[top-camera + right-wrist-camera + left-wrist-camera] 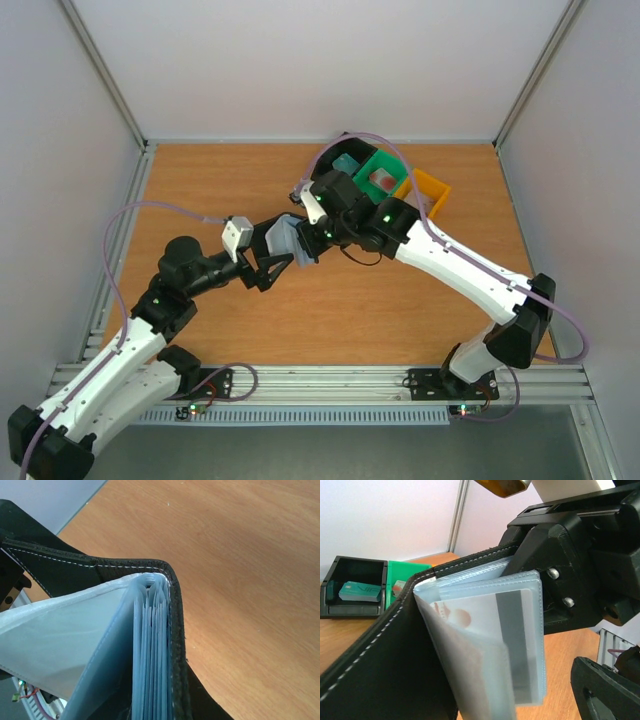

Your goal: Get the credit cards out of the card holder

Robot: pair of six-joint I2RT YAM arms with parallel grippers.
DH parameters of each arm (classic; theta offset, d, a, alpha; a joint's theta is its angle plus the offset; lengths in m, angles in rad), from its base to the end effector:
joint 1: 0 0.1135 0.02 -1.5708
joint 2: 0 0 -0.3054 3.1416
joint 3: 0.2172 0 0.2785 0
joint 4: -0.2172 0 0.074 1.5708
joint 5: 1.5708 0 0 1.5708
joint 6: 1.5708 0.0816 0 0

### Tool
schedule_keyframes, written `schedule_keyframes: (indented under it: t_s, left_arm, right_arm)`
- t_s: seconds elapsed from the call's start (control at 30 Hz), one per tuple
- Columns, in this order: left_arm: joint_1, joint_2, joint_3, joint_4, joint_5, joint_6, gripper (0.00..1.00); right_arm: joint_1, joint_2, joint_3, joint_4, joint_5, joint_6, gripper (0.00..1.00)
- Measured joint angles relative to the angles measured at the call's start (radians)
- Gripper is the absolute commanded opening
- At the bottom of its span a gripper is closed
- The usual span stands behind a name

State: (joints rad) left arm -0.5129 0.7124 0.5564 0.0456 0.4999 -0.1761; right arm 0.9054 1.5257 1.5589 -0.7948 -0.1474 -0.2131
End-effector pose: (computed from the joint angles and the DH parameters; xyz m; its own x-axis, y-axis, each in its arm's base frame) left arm 0.1652 -0.1379 0.3141 -0.2427 -0.0398 -0.9693 0.8159 0.5322 -0.2261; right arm 0.2301 0.3126 0.3808 -0.2380 -0.6421 -0.7288 -0.9148 0.4003 -0.0540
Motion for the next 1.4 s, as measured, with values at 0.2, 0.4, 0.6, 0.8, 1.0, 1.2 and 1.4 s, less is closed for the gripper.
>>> schedule_keyframes:
  t_s: [0.2,0.4,0.6,0.8,1.0,1.2,1.4]
  left_arm:
    - [0.0,0.001,0.0,0.005,-0.006,0.0,0.99]
    - [0.0,0.002,0.0,0.004,-0.025,0.004,0.85]
    - [0.0,0.002,-0.001,0.004,-0.045,0.006,0.73]
    - [0.0,-0.006,-0.001,0.002,-0.04,0.015,0.74]
    - [0.0,-0.029,-0.002,0.002,-0.002,0.036,0.87]
    - [0.001,-0.056,0.001,-0.014,0.071,0.081,0.95]
    - [0.016,-0.084,0.005,-0.048,0.114,0.122,0.97]
  right_arm:
    - [0.023,0.028,0.031,0.001,0.041,0.018,0.01]
    - [0.055,0.055,0.058,0.001,0.063,0.019,0.01]
    - [0.064,0.062,0.06,0.001,0.069,0.018,0.01]
    - [0.064,0.059,0.06,0.001,0.068,0.002,0.01]
    - [0.029,0.03,0.027,0.026,-0.015,-0.032,0.01]
    - [-0.056,-0.029,-0.075,0.095,-0.174,-0.046,0.01]
    - [-0.101,-0.073,-0.112,0.135,-0.285,-0.057,0.01]
